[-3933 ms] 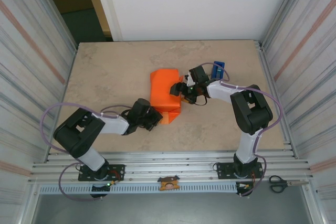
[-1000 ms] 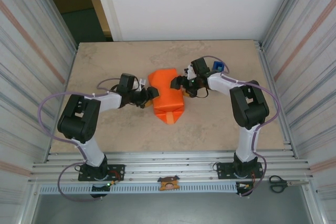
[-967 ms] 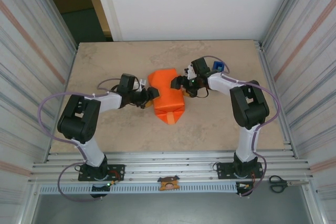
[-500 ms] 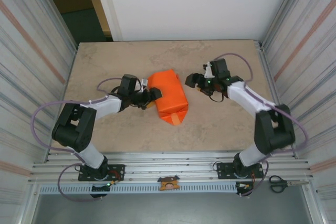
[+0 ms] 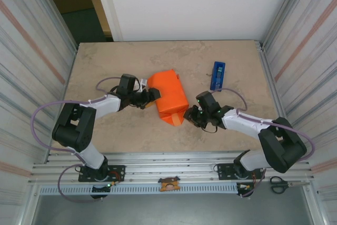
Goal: Wrap the gift box in paper
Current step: Rotate the gift box at the center of the table.
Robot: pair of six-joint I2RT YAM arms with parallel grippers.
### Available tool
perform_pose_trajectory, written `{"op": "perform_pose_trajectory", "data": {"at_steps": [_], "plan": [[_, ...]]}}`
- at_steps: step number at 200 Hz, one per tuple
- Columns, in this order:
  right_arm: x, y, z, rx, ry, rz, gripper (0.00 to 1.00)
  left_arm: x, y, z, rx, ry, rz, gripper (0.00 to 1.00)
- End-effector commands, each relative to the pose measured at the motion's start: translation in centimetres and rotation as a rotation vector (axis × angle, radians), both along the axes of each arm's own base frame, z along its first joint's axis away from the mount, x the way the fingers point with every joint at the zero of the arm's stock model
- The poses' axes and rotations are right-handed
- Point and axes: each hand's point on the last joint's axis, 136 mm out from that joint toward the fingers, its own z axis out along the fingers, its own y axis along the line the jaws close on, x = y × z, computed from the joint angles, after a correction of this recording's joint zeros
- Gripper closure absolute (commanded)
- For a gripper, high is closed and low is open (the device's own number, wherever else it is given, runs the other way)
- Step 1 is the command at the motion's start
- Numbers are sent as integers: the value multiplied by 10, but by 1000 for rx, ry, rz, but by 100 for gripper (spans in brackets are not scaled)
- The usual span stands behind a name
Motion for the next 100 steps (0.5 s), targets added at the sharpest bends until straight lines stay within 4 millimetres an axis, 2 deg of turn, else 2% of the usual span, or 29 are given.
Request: {"op": "perform_pose_trajectory", "data": {"at_steps": [1, 40, 100], "plan": [[7, 3, -11, 31, 36, -132, 69, 0, -1, 5, -8, -23, -34, 29], [7, 16, -24, 63, 64, -127, 74, -2, 0, 6, -10, -29, -35, 29], [3, 15, -34, 1, 92, -107, 74, -2, 3, 13, -8, -54, -32, 29]]}}
